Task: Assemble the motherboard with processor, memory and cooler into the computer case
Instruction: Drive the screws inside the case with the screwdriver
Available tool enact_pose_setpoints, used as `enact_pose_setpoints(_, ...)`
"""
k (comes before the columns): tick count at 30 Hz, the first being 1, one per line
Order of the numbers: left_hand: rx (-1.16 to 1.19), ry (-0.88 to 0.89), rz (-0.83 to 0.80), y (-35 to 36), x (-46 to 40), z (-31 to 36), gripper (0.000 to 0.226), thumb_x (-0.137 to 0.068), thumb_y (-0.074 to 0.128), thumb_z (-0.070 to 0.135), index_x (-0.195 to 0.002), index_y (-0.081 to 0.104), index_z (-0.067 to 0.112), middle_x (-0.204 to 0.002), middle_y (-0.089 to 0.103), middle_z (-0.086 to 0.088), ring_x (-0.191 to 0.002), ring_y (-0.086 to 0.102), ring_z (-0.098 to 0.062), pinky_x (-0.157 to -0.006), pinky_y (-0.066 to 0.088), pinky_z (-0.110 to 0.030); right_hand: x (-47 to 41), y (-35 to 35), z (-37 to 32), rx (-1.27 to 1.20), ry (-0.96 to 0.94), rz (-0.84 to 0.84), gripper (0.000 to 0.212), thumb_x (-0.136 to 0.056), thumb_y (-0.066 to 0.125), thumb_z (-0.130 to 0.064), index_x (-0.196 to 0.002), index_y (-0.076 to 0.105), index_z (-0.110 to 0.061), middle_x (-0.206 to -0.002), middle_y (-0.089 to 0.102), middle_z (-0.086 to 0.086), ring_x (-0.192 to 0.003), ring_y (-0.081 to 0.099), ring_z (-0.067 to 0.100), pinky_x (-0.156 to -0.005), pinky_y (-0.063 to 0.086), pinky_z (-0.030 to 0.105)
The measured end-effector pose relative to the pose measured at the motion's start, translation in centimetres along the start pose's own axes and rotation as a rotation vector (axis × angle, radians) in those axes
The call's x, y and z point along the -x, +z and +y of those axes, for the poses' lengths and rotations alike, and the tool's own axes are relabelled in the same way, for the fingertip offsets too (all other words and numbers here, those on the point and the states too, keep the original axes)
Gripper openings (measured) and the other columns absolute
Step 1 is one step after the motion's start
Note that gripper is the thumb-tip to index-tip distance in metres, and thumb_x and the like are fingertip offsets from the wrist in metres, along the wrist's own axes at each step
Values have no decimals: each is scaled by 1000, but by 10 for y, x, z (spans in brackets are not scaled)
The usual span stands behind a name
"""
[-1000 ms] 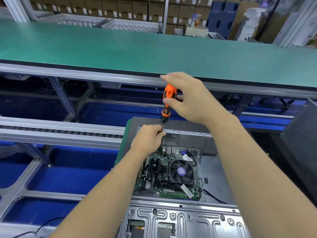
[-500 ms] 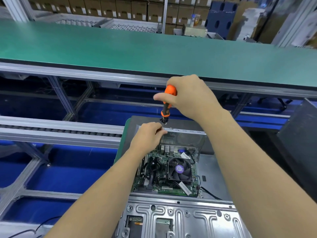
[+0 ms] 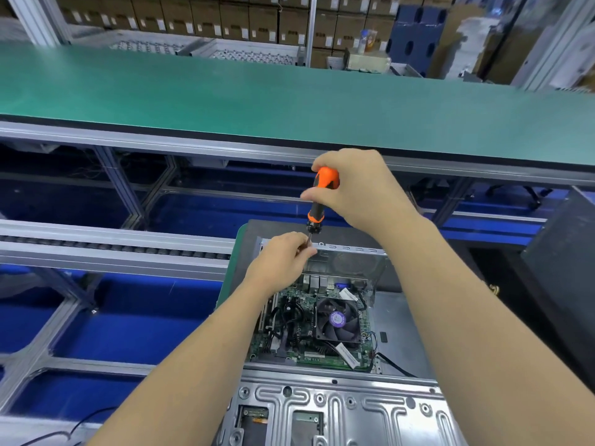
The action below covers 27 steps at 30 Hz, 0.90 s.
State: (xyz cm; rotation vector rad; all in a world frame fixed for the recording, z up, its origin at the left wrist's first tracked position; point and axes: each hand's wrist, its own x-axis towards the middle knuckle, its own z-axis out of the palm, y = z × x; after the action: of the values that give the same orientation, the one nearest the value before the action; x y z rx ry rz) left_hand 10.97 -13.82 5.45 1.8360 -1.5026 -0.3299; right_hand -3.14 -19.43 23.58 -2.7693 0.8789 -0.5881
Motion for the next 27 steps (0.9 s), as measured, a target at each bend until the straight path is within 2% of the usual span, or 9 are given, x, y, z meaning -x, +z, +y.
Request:
enact_pose_setpoints(3, 37, -44, 65, -2, 0, 2, 18, -95, 63, 35, -82, 57, 24, -69, 58, 7, -65, 53, -10, -59, 43, -24, -1, 0, -3, 88, 15, -24, 51, -94, 59, -57, -124, 60, -16, -107, 61, 4, -104, 56, 24, -81, 45, 36)
enact_pose_setpoints(6, 45, -57, 84, -5, 1, 1, 14, -98, 60, 24, -84, 61, 20, -72, 62, 7, -63, 53, -12, -63, 46, -35, 1, -2, -4, -75, -73, -85, 54, -100, 60, -27, -150, 43, -17, -126, 59, 5, -112, 53, 22, -100, 45, 38)
enact_pose_setpoints(9, 50, -39, 38, -4, 2, 5, 14, -100, 55, 21, -94, 67, 16, -83, 66, 5, -72, 56, -10, -71, 48, -34, -2, -2, -2, 15, -44, -11, 31, -95, 67, -39, -119, 68, -20, -91, 57, -2, -89, 51, 20, -80, 45, 36)
enact_pose_setpoints(11, 30, -21, 37, -5, 2, 6, 20, -100, 56, 24, -100, 72, 12, -90, 66, 2, -83, 59, -15, -80, 49, -35, -6, -4, -4, 88, 31, 9, 40, -91, 66, -54, -92, 65, -14, -80, 52, -2, -79, 52, 20, -67, 40, 33)
enact_pose_setpoints(15, 37, -40, 36, -4, 1, 4, 21, -102, 53, 20, -98, 70, 7, -95, 69, -4, -90, 62, -22, -84, 50, -41, -7, -9, -5, 4, -84, -103, 40, -97, 65, -33, -133, 61, -17, -128, 60, 4, -114, 56, 25, -97, 47, 40)
enact_pose_setpoints(19, 44, -26, 74, -4, 2, 5, 13, -98, 59, 30, -93, 63, 20, -86, 64, 9, -79, 58, -6, -73, 47, -24, -11, -8, -1, 110, -14, -49, 38, -92, 64, -53, -95, 67, -15, -86, 56, 0, -85, 53, 22, -72, 42, 34)
enact_pose_setpoints(21, 37, -1, 97, -4, 2, 3, 12, -98, 60, 24, -92, 65, 15, -84, 65, 7, -77, 57, -9, -74, 49, -30, -10, -10, 0, 91, -15, -76, 42, -92, 63, -55, -95, 65, -13, -93, 57, 0, -87, 54, 22, -73, 43, 35)
enact_pose_setpoints(23, 36, -4, 69, -3, 2, 2, 15, -100, 54, 16, -94, 66, 9, -89, 65, 1, -83, 59, -17, -80, 50, -40, -8, -12, 1, 22, -86, -120, 31, -95, 66, -36, -118, 65, -14, -114, 62, 4, -101, 57, 23, -88, 49, 40)
enact_pose_setpoints(27, 14, 2, 31, -3, 3, 6, 13, -100, 56, 25, -96, 64, 16, -97, 64, 5, -87, 59, -14, -81, 49, -32, -11, -12, 5, 35, 33, -52, 35, -88, 70, -51, -85, 63, -17, -78, 59, -1, -78, 54, 21, -69, 45, 34)
